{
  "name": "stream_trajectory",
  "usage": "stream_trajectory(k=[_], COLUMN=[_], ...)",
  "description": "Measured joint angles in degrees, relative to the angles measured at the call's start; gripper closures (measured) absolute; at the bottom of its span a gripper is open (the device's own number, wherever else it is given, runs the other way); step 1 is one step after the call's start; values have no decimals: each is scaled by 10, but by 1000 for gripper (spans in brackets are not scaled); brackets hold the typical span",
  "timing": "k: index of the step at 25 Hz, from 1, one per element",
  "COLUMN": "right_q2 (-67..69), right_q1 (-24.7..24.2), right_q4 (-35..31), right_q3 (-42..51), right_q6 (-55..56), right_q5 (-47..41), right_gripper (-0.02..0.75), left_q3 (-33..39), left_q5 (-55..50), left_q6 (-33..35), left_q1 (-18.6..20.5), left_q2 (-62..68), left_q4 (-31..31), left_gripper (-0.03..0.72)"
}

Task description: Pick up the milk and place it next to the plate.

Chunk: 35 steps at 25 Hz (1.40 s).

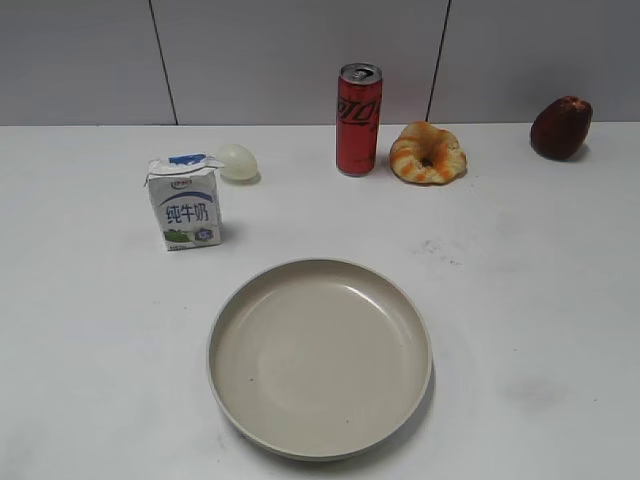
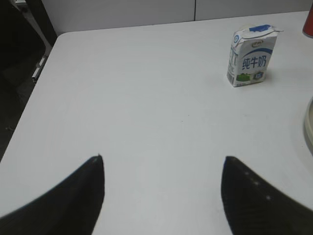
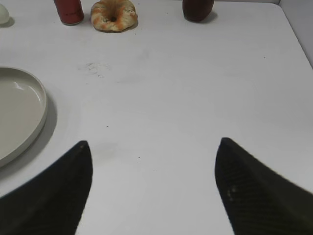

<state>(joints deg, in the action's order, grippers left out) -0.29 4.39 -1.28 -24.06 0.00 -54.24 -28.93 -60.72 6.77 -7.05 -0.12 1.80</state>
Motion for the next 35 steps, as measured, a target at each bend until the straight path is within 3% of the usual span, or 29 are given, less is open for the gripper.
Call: stream_trajectory(k=[23, 31, 35], right_q2=[0, 0, 0], right_q1=[0, 0, 0], right_q4=[0, 0, 0], right_q3=[0, 0, 0], right_q6=[0, 0, 0], right_q5=[0, 0, 0], right_gripper=[150, 150, 150], left_q3=[-1, -36, -63], left_q5=[5, 94, 147], left_q6=[0, 5, 49], left_q1=[0, 0, 0], left_q2=[5, 147, 260], left_q4=[0, 22, 26], left_gripper=[139, 140, 140])
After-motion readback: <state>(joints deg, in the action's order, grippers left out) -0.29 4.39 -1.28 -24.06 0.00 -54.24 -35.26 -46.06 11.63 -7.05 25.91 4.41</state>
